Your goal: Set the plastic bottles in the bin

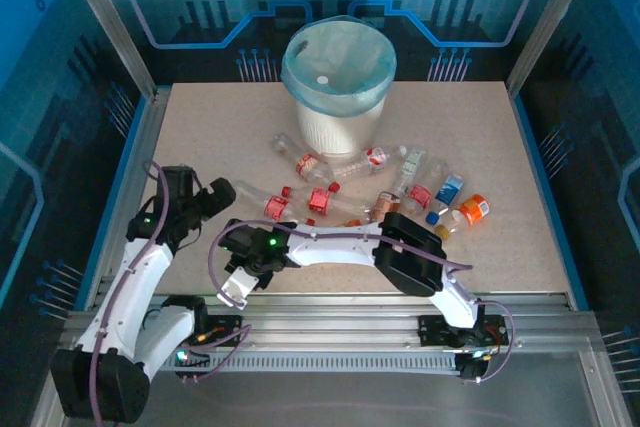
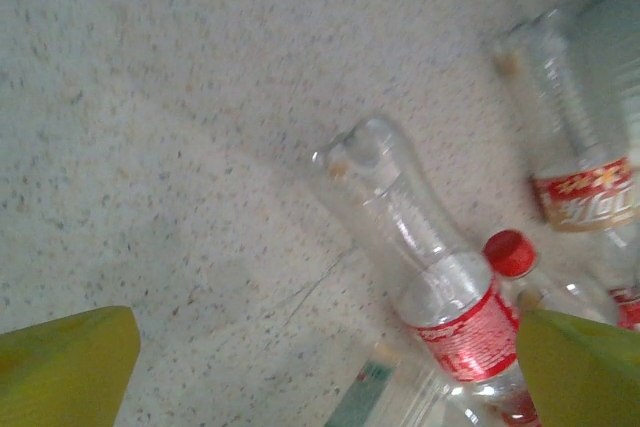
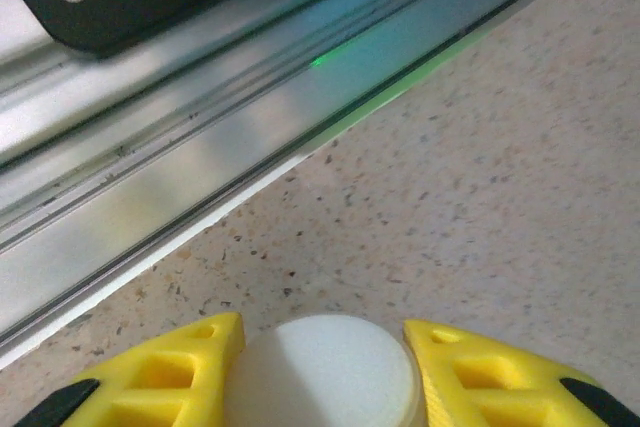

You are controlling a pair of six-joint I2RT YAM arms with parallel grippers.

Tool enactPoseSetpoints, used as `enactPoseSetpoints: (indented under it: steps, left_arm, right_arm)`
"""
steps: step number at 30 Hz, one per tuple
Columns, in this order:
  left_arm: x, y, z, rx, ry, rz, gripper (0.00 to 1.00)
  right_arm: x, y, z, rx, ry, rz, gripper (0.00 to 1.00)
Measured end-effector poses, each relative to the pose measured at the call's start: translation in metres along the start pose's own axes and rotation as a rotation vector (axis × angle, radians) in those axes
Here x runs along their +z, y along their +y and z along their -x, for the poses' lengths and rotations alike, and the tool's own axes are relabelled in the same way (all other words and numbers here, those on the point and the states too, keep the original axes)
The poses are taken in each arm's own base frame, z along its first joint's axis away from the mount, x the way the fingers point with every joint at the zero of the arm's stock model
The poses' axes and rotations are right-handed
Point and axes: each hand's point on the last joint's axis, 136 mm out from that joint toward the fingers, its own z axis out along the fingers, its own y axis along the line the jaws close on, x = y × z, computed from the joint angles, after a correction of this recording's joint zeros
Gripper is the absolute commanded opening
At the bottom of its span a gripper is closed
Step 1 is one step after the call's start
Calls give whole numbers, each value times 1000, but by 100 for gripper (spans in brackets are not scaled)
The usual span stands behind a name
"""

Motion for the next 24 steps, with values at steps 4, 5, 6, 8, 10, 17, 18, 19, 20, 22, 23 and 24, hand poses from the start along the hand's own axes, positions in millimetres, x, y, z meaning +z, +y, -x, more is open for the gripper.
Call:
enactPoseSetpoints:
  steps: [4, 5, 6, 8, 10, 17, 18, 19, 20, 22, 23, 24]
  left_arm:
    - [-21, -11, 28, 45, -77, 2, 97]
    - [-30, -16, 39, 62, -112, -2, 97]
    - [-37, -20, 48, 73, -138, -7, 97]
    - [-54, -31, 67, 97, -200, -28, 96]
    - [-70, -41, 83, 129, -254, -47, 96]
    - [-108, -73, 114, 242, -369, -142, 92]
    - [-112, -79, 118, 257, -382, -163, 91]
    - [-115, -86, 122, 265, -392, -186, 91]
    - [-116, -93, 124, 272, -392, -209, 90]
    - [-119, -109, 134, 283, -401, -260, 89]
    - [-123, -121, 140, 290, -405, -298, 89]
    - [-117, -130, 141, 300, -384, -315, 89]
  right_arm:
    - [-31, -17, 14, 40, -88, -46, 29]
    - [-44, -23, 17, 56, -117, -64, 29]
    - [-55, -29, 20, 68, -142, -83, 29]
    - [-82, -43, 22, 93, -186, -132, 29]
    - [-112, -58, 24, 119, -224, -192, 29]
    - [-177, -96, 7, 235, -235, -369, 25]
    - [-187, -102, 0, 266, -235, -398, 25]
    - [-196, -107, -6, 290, -235, -423, 25]
    - [-208, -115, -18, 327, -231, -460, 25]
    - [-230, -130, -43, 391, -213, -533, 24]
    - [-243, -140, -57, 426, -203, -576, 24]
    - [-258, -150, -70, 457, -194, -626, 24]
